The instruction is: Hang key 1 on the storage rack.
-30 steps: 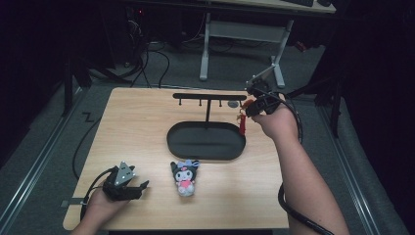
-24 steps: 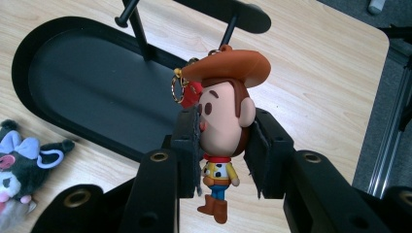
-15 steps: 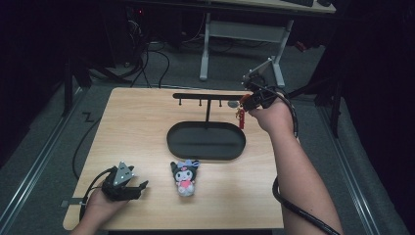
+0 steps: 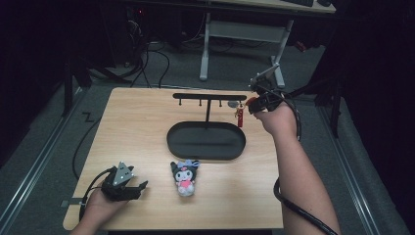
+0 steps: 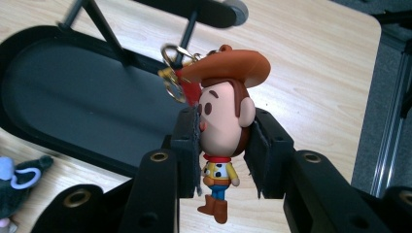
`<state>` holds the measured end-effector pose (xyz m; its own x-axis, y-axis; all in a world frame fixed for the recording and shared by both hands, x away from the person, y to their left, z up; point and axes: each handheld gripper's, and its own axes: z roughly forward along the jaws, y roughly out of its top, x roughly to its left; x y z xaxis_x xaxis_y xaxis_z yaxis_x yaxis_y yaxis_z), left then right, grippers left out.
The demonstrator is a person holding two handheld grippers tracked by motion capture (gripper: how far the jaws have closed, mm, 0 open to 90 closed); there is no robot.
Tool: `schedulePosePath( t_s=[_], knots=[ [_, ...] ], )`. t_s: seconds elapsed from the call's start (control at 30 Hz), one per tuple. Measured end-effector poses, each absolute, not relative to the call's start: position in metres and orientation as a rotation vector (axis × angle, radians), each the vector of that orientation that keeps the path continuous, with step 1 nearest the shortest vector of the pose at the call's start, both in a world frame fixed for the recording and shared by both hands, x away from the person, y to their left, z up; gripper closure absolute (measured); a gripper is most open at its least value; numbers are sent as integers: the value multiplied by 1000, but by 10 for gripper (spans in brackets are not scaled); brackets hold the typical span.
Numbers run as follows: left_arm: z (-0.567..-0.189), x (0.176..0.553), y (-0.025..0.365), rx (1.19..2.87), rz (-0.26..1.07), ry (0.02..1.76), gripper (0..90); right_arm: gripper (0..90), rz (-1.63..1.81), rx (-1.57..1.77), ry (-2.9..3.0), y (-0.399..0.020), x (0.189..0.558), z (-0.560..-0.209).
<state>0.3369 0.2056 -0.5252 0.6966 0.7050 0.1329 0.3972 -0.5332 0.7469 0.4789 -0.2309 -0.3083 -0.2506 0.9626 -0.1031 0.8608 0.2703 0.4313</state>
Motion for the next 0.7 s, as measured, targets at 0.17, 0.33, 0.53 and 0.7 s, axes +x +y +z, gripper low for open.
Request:
schedulePosePath(
  t_s=[0.17,0.33,0.53,0.7],
  knots=[
    [-526,337,204,2191,559,834,249,677,411,1676,2209,-235,477,-320],
    [-526,337,204,2199,554,834,249,676,410,1705,2226,-238,478,-338],
    [-527,337,204,2205,555,833,249,674,415,1732,2253,-238,480,-364],
    [-527,337,204,2202,556,832,249,657,431,1758,2258,-236,483,-379]
  ],
)
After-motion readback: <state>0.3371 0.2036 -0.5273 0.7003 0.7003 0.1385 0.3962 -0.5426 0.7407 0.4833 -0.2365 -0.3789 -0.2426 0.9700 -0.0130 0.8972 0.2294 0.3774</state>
